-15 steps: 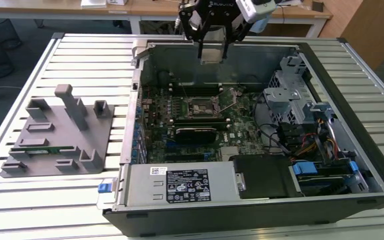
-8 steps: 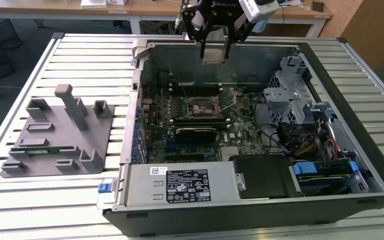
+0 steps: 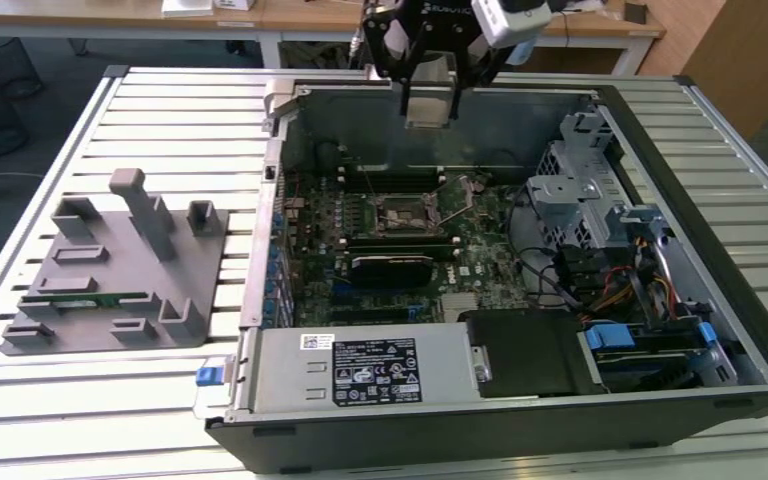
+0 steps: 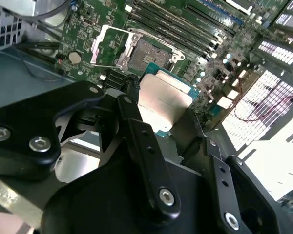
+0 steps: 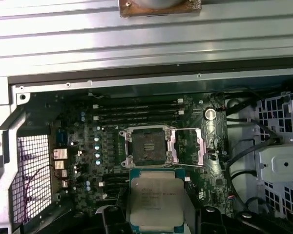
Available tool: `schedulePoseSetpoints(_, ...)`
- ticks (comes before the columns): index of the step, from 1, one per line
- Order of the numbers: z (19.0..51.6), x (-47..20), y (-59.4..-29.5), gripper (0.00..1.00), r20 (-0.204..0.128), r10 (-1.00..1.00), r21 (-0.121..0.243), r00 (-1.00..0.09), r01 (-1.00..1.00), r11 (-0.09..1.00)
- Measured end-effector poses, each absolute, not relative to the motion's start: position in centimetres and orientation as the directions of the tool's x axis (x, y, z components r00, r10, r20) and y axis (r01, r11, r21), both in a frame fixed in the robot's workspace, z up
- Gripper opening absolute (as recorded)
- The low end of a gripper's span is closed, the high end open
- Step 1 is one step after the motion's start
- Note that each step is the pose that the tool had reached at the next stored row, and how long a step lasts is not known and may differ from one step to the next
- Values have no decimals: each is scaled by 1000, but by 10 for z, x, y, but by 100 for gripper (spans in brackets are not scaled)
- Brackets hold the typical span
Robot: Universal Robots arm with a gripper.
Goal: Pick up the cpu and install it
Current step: 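Place the cpu into insertion slot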
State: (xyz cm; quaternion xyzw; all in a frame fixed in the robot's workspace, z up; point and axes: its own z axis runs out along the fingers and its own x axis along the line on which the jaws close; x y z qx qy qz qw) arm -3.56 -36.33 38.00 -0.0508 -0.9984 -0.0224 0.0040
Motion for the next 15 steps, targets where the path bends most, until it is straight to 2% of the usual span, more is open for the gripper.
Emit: schedulePoseSetpoints(15,379,-36,-363,53,10,310,44,-951,310,950)
